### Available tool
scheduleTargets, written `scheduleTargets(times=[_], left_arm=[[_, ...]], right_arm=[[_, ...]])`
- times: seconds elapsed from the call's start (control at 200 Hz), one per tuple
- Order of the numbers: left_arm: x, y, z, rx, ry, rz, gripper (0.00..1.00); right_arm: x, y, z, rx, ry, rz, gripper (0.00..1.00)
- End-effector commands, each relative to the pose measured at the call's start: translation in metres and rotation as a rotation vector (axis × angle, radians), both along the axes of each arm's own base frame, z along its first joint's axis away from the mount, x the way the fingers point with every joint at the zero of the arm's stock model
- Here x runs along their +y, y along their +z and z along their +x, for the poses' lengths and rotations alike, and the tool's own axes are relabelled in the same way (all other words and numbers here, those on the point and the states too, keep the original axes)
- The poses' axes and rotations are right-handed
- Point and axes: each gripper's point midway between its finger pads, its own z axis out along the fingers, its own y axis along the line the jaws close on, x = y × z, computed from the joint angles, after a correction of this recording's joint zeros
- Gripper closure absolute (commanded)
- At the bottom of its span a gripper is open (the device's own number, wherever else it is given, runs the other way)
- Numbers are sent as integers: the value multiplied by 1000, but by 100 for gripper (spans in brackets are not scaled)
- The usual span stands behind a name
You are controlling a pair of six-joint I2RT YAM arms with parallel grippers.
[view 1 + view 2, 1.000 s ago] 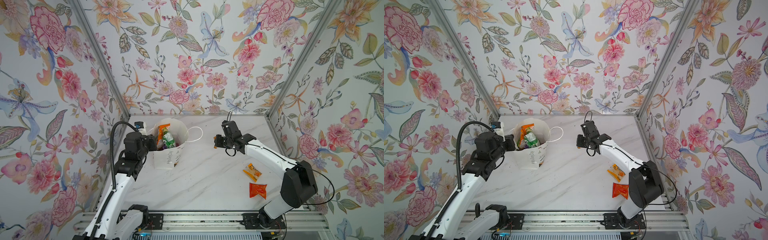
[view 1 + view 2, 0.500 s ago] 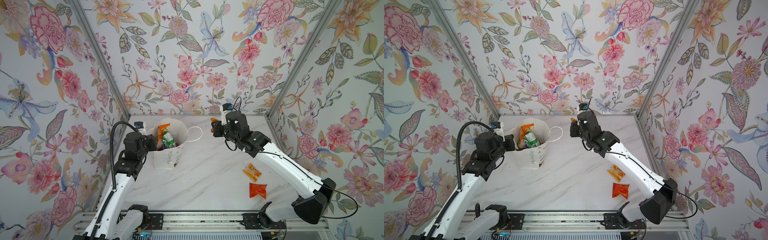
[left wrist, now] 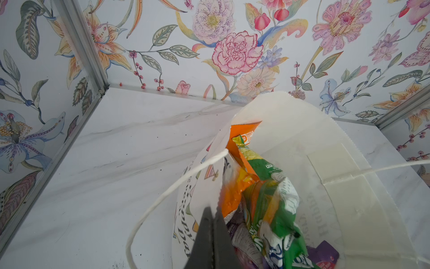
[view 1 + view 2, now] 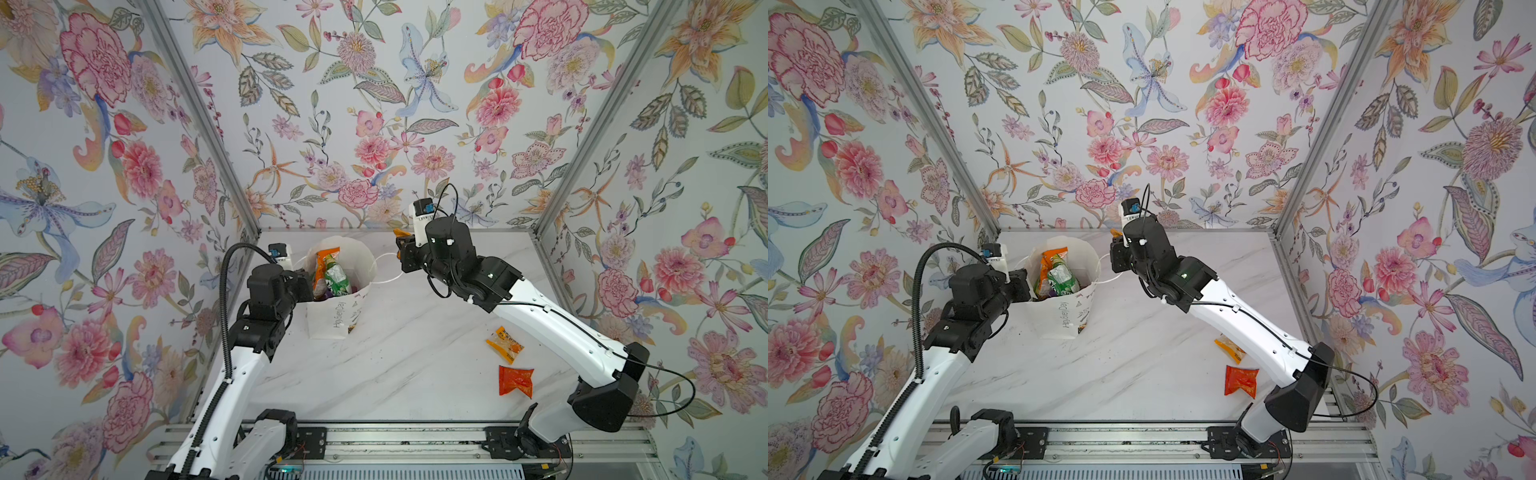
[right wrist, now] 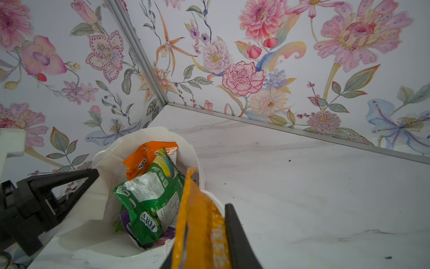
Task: Place the snacks into the paper bag
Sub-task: Place the snack in the paper bag.
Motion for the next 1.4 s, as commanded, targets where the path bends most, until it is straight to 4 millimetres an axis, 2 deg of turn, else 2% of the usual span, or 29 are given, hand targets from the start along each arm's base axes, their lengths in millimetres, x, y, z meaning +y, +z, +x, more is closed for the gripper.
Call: scheduleTargets(times=[0.0, 0.22, 0.455, 0.771, 1.016, 1.396], left_arm=[[1, 3, -1, -20, -5, -3, 100], [1, 3, -1, -22, -5, -4, 100], [1, 3, -1, -24, -8, -7, 100], [0, 4, -1, -25, -10, -7, 100], [0, 3, -2, -25, -10, -7, 100], [0, 3, -2, -25, -11, -8, 100]], right_arm=[[19, 8, -3, -40, 34, -28, 98], [60, 3, -10, -63, 116, -67, 98], [88, -10, -12, -66, 172, -99, 98], [108, -26, -6, -72, 195, -149, 98], [126, -49, 4, -63, 209, -217, 98], [134, -84, 28, -83, 162, -363, 98]])
